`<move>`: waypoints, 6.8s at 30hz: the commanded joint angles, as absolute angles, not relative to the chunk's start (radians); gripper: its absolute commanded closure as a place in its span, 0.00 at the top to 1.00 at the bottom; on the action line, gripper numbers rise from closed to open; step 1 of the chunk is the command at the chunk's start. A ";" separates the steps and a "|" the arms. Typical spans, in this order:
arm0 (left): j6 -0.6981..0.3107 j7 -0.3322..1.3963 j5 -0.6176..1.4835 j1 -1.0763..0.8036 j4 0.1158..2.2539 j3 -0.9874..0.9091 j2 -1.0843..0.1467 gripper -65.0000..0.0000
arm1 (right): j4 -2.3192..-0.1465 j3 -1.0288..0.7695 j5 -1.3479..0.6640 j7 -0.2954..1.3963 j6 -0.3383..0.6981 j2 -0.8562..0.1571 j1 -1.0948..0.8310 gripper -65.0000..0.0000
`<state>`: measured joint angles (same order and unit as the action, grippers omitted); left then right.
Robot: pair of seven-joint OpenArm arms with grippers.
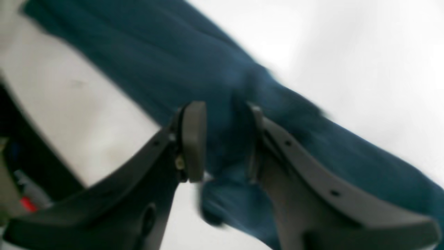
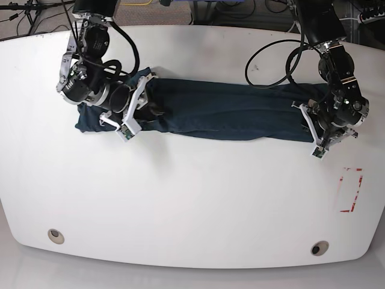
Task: Fold the T-shirt properly
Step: 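Grasp the opposite shirt end with the left gripper, then push the held shirt end with the left gripper toward the right gripper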
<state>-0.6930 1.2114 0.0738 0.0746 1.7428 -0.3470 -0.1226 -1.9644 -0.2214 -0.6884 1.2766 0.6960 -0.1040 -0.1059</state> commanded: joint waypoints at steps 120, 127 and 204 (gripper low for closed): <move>-0.698 1.345 0.493 0.042 1.968 -0.206 -0.222 0.08 | -1.612 -0.237 -0.423 0.946 0.698 -0.317 -0.054 0.24; -0.698 1.345 0.496 0.042 1.968 -0.166 -0.159 0.08 | -1.606 -0.237 -0.360 0.941 0.698 -0.315 -0.054 0.24; -0.698 1.396 0.677 0.380 1.632 0.099 0.157 0.49 | -1.612 -0.236 -0.352 0.941 0.698 -0.282 -0.056 0.24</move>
<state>-0.6971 1.4109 0.6647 0.3534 1.5909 0.1219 0.1520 -1.5913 -0.2337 -0.3435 0.9607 0.6964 -0.2687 -0.0677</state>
